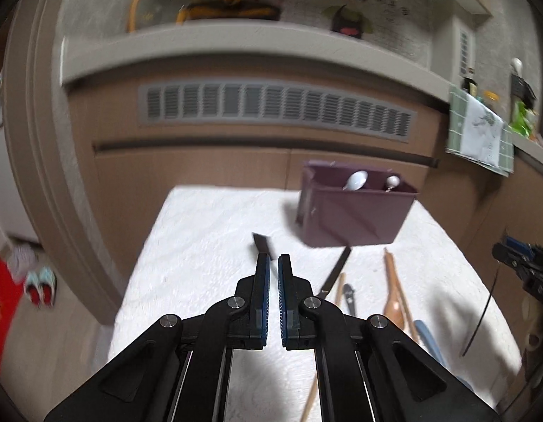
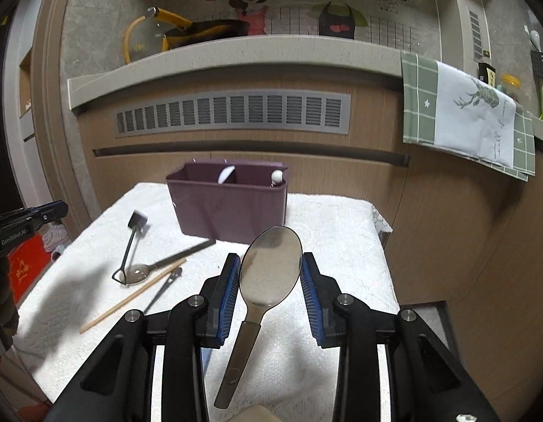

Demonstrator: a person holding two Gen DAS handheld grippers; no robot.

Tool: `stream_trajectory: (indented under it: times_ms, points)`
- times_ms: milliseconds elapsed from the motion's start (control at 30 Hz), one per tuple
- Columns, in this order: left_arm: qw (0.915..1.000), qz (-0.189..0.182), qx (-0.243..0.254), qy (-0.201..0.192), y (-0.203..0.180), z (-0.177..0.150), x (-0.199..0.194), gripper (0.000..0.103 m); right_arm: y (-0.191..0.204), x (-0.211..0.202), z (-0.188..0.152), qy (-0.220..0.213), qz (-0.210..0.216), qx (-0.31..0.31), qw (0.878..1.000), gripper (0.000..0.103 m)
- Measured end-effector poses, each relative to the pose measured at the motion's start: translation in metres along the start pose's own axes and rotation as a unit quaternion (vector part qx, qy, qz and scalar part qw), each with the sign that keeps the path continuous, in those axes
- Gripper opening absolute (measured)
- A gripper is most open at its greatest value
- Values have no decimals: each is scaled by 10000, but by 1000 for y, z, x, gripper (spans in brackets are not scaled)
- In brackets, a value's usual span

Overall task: Organize utensils
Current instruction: 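Lift the black spatula with the left gripper toward the purple caddy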

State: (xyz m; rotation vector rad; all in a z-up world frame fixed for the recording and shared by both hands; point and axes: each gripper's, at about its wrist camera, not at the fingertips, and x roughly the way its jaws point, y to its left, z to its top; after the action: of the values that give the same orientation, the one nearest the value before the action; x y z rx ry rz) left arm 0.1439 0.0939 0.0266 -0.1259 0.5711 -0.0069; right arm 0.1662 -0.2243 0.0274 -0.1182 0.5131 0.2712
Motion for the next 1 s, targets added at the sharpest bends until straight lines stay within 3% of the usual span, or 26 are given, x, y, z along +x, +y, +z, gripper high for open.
stream_trajectory:
  times_ms: [100,167,233,267,333,533,667,800,933,1000]
  points:
    - [9979,-149,-471,416,20,-5,29,8,-1,6,-4,68,-20,-5,10000,32]
    - [9960,-169,-585,651,23,-6,53,20,-1,10,-6,87,-50,-36,9999,32]
    - [9947,-164,-602,813,20,-4,76,49,-1,17,-7,129,-67,-47,9999,32]
    - [9933,-182,-661,933,18,-2,91,50,-1,21,-8,164,-66,-56,9998,32]
    - [9908,-186,-779,1094,14,3,115,50,-1,29,-8,202,-96,-62,9997,32]
    - [9803,563,-977,1625,4,13,183,50,2,52,-7,299,-143,-143,9993,32]
    - [9792,992,-589,1671,-11,14,200,50,6,62,-5,269,-206,-322,9989,32]
    - [9812,984,-208,1649,-15,8,197,50,5,70,2,199,-241,-342,9989,32]
    - [9848,741,49,1568,-16,3,185,30,5,67,10,40,-221,-397,9990,32]
    - [9889,586,110,1362,-15,-1,166,9,5,65,14,-5,-204,-398,9990,32]
